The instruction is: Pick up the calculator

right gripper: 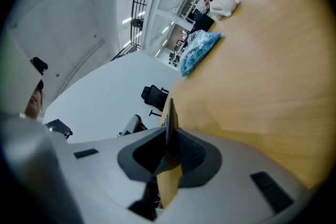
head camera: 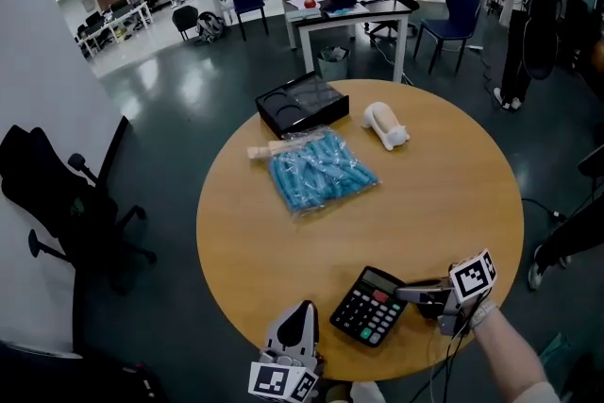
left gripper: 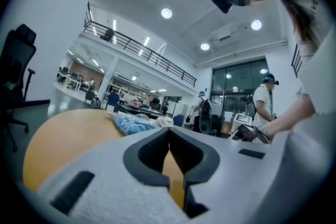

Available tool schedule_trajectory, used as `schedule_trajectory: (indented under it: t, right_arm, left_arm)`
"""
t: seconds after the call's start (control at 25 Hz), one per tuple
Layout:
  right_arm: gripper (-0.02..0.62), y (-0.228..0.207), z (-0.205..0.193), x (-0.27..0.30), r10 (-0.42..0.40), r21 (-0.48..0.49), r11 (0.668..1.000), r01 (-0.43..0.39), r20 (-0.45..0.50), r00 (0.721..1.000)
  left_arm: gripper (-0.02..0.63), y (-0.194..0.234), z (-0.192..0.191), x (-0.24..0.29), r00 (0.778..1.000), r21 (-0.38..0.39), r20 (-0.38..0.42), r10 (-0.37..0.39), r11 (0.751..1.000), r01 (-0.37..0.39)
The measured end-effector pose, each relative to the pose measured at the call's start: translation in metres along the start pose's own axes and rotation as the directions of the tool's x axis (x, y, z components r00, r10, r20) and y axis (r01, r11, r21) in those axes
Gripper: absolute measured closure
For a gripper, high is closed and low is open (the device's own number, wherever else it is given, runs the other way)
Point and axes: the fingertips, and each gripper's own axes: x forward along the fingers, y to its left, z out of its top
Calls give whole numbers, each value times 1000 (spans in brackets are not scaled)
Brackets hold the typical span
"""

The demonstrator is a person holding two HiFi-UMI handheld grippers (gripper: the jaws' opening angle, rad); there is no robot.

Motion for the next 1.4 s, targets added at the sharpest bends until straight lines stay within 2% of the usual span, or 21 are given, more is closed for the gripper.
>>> schedule_trajectory:
  t: [0.12,0.32,0.44,0.6,0.72,0.84,1.04,1.4]
  right_arm:
    - [541,29,7,-14,21,-9,1000,-20,76,997]
    - [541,75,19,-45,-23,-23,999,29,228,973]
    - [541,102,20,-66,-48,-32,998,63,338,940]
    - [541,137,24,-88,-48,-50,996,80,464,885]
    - [541,153,18,-92,-51,-21,997,73,535,843]
    - [541,168,5,-95,-70,8,997,81,587,806]
    - [541,190,1,-105,-36,29,999,22,652,757]
    - [541,190,-8,-116,-44,33,999,29,704,709]
  left_arm:
    - [598,-11,12,-3,1000,-9,-3,-21,1000,21]
    - [598,-26,31,-7,999,18,28,-45,999,44]
    - [598,-41,49,-13,997,27,48,-63,998,62]
    - [598,-59,69,-22,995,0,52,-87,996,88]
    - [598,-61,78,-36,996,16,53,-69,998,68]
    - [598,-62,90,-48,995,13,74,-62,998,61]
    - [598,-75,109,-47,991,28,102,-91,996,89]
    - [598,-86,105,-52,990,67,86,-111,992,105]
